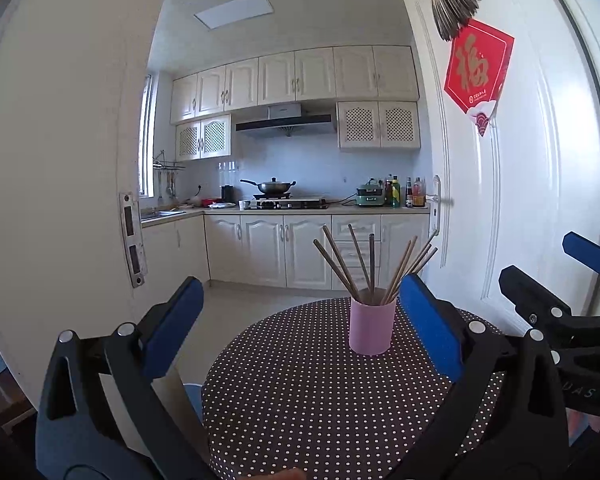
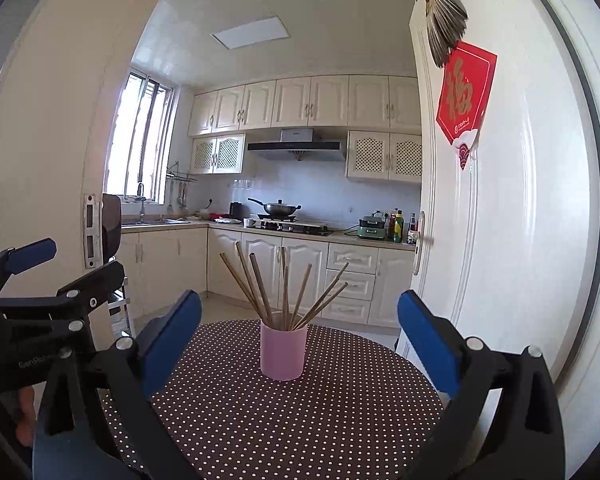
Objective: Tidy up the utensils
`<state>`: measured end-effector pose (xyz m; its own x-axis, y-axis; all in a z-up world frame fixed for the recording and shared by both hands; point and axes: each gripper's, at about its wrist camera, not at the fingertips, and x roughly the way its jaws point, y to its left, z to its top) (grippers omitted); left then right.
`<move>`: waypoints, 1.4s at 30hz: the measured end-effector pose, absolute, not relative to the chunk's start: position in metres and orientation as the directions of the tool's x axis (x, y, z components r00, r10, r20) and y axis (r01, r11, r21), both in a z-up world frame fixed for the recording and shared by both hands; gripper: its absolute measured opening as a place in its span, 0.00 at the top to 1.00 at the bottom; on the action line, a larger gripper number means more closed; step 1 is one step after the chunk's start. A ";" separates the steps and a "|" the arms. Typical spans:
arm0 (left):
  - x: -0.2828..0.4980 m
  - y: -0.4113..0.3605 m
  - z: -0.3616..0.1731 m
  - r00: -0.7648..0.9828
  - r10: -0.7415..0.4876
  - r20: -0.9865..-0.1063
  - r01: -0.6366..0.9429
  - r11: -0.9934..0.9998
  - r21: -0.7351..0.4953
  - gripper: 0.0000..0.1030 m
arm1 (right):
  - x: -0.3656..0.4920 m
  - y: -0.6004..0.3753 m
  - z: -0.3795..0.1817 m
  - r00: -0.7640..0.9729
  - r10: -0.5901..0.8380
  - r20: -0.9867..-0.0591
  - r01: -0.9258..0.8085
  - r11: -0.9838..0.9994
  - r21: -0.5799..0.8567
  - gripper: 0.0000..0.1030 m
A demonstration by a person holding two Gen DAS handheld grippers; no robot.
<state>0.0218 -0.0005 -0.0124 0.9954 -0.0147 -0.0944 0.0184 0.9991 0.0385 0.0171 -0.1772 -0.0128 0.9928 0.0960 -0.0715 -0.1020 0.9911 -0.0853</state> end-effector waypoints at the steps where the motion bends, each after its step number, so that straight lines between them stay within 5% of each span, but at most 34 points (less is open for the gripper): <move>1: 0.022 -0.001 -0.013 0.995 -0.014 -0.097 0.017 0.999 0.038 0.06 | 0.018 -0.177 -0.013 0.992 0.097 -0.075 -0.104 0.991 -0.084 0.08; 42: 0.026 -0.001 -0.016 0.996 0.018 -0.090 -0.013 0.998 0.055 0.06 | 0.029 -0.173 -0.018 0.987 0.132 -0.088 -0.138 0.988 -0.070 0.08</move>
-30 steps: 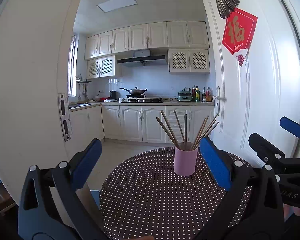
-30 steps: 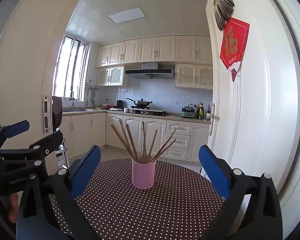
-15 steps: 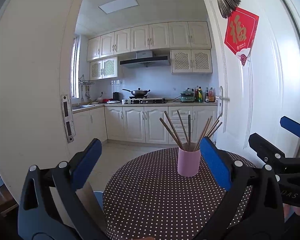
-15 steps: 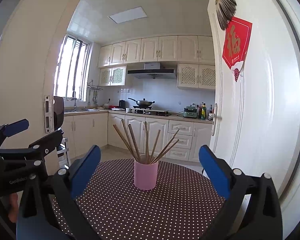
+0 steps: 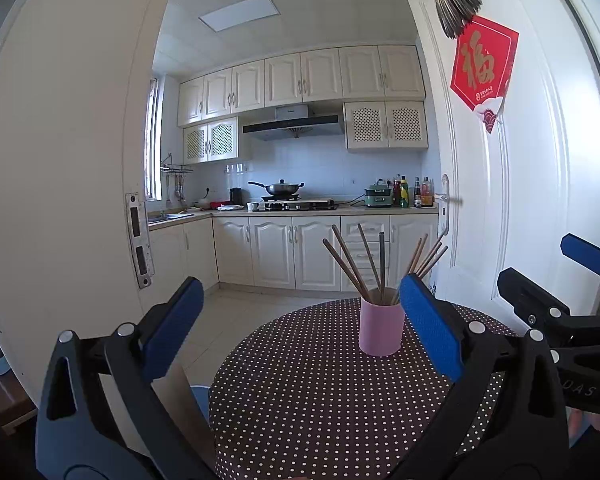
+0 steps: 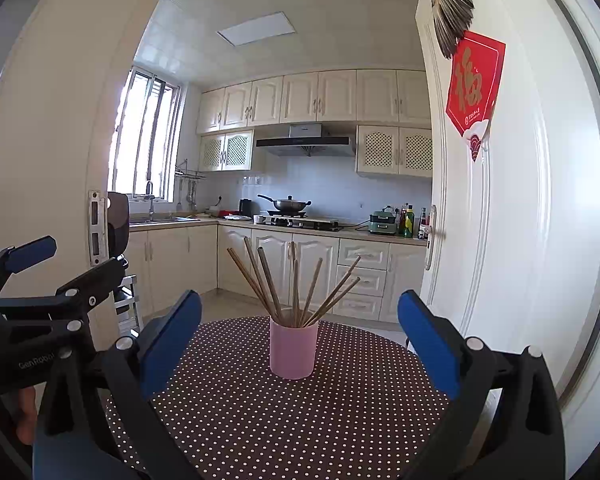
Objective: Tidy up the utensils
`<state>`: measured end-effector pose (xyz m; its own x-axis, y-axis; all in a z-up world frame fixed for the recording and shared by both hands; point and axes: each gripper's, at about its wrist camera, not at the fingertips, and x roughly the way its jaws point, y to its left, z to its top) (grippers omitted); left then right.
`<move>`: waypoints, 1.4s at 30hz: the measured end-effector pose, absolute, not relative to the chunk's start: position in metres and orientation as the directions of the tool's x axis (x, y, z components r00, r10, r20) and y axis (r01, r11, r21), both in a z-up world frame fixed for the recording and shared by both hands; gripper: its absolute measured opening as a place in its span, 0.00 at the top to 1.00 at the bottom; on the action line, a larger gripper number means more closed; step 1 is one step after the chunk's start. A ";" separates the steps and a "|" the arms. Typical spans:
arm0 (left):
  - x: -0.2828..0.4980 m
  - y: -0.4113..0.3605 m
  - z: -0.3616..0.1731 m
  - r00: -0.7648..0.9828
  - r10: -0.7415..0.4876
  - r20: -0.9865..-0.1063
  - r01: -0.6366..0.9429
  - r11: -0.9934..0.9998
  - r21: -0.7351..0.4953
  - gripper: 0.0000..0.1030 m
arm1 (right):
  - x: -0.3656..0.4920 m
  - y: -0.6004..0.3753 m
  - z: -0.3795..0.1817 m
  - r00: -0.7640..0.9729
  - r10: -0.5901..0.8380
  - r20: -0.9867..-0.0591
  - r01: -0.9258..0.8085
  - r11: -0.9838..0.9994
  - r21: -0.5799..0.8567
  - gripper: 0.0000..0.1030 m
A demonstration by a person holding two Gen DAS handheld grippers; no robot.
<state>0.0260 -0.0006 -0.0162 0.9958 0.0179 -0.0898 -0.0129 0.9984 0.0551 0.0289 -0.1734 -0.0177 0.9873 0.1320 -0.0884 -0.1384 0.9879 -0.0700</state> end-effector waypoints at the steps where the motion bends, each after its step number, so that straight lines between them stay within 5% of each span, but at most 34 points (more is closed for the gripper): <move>1: 0.026 -0.001 -0.016 0.996 0.019 -0.090 -0.014 0.998 0.055 0.06 | 0.029 -0.173 -0.018 0.987 0.132 -0.091 -0.139 0.988 -0.069 0.08; 42: 0.022 -0.001 -0.018 0.996 0.031 -0.083 -0.026 0.998 0.066 0.06 | 0.027 -0.173 -0.020 0.986 0.133 -0.095 -0.140 0.988 -0.065 0.08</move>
